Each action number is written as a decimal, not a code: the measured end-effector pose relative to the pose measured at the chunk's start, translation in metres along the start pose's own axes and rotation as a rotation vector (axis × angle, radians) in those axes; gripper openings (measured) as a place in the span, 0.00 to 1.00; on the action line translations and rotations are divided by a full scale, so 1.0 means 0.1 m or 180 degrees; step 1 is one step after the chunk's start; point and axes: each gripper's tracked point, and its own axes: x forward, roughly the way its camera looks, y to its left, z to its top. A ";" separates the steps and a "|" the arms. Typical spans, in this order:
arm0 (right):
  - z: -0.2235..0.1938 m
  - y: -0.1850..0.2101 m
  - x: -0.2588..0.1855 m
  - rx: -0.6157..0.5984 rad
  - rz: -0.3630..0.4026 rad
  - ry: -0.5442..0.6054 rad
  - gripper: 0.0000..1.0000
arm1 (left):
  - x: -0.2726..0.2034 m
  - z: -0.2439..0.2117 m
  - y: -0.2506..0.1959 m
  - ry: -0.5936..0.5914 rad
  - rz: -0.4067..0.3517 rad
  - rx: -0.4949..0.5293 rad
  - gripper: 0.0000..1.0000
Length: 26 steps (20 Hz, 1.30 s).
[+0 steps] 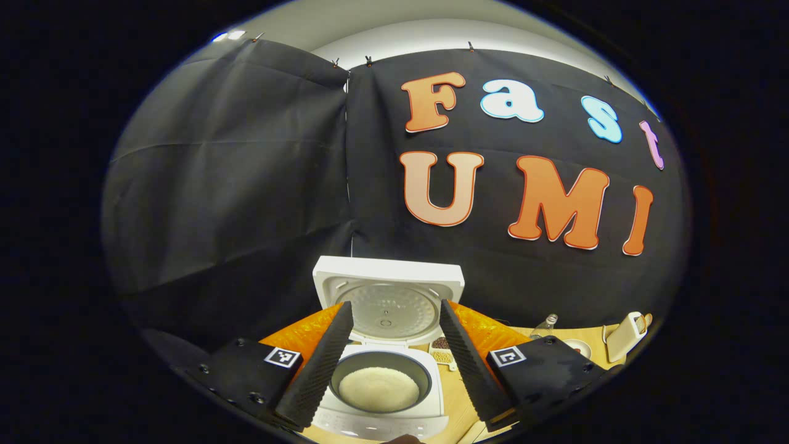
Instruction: Close the left gripper, press the button to open the rice cooker; take a wooden spoon from the chopstick holder with the right hand, scoop a spoonful of rice and pour it into the rice cooker, then put the wooden spoon back into the chopstick holder.
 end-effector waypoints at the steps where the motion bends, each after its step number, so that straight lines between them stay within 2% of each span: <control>1: 0.10 0.01 -0.08 -0.0048 -0.0044 -0.0076 0.82 | 0.08 0.07 0.02 -0.0027 -0.0023 0.0006 0.96; 3: 0.33 0.06 -0.25 -0.0163 -0.0102 -0.0241 0.87 | 0.26 0.25 0.05 -0.0096 -0.0042 0.0024 0.96; 9: 0.94 0.35 -0.79 -0.0362 -0.0148 -0.0691 0.89 | 0.93 0.57 0.08 -0.0227 -0.0128 0.0225 0.95; 11: 1.05 0.43 -0.95 -0.0400 -0.0177 -0.0802 0.89 | 1.28 0.47 0.04 -0.0048 -0.0171 0.0250 0.95; 14: 1.08 0.49 -1.17 -0.0468 -0.0246 -0.0910 0.89 | 1.74 0.05 0.01 0.0553 -0.0232 0.0099 0.96; 16: 1.08 0.48 -1.27 -0.0546 -0.0301 -0.0942 0.89 | 1.91 -0.01 0.10 0.0662 -0.0097 0.0231 0.96; 21: 1.08 0.50 -1.27 -0.0598 -0.0256 -0.0906 0.89 | 1.84 -0.20 0.00 0.1075 -0.0198 0.0328 0.95; 26: 1.09 0.67 -1.11 -0.0629 0.0014 -0.0899 0.88 | 1.27 -0.80 -0.08 0.1877 -0.0266 0.0189 0.96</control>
